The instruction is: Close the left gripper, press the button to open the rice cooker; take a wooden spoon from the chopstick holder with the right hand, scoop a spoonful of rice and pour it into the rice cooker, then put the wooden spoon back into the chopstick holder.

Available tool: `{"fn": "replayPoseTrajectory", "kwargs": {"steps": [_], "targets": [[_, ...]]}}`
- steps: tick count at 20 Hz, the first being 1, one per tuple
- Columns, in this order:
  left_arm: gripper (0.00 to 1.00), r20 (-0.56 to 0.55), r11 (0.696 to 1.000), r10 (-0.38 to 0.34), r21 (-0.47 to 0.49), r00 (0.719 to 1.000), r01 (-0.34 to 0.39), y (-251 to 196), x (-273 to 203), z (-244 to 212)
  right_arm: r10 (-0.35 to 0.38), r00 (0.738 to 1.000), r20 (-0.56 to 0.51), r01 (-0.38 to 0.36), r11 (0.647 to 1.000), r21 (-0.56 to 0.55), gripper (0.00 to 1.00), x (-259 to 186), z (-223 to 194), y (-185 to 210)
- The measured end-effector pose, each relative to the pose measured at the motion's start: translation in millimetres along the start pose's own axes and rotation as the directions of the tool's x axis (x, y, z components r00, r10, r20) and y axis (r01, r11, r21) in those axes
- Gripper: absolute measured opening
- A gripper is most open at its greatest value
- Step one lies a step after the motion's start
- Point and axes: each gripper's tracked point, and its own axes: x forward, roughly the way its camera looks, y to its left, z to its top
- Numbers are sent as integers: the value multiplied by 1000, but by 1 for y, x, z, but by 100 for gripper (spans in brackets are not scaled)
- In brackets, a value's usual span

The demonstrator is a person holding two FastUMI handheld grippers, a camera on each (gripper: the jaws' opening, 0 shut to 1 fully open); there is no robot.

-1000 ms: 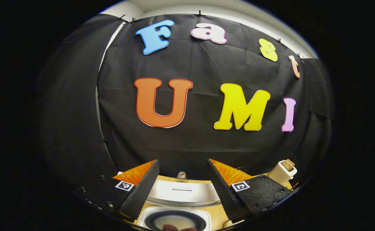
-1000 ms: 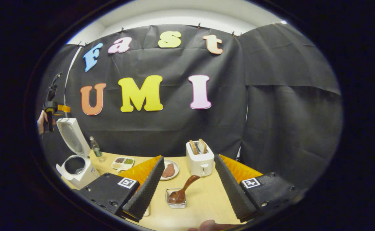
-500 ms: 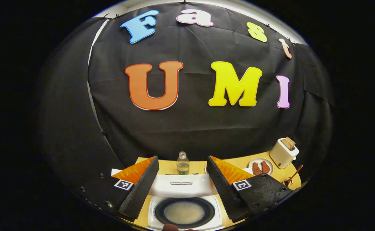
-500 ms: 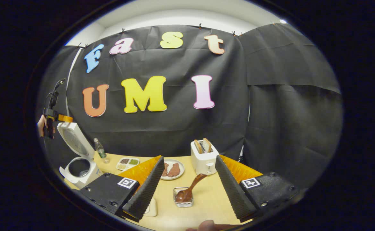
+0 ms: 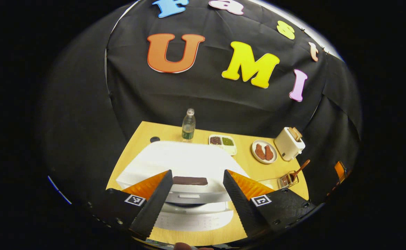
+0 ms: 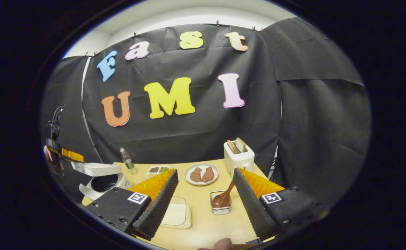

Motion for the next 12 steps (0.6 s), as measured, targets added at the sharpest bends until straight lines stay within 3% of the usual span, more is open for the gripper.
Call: {"fn": "replayPoseTrajectory", "kwargs": {"steps": [7, 8, 9, 12], "targets": [[92, -68, 992, 80, 104, 994, -73, 16, 18, -59, 37, 998, -48, -38, 999, -8, 100, -8, -18, 18], [96, -80, 991, 81, 110, 993, -72, 17, 22, -65, 43, 998, -52, -43, 999, -13, 100, -8, -21, 21], [81, -88, 991, 83, 112, 993, -73, 16, 25, -69, 48, 997, -58, -49, 999, -19, 100, -8, -23, 23], [81, -117, 993, 87, 88, 989, -77, 17, 34, -82, 57, 996, -70, -59, 998, -25, 100, -5, -28, 28]]}}
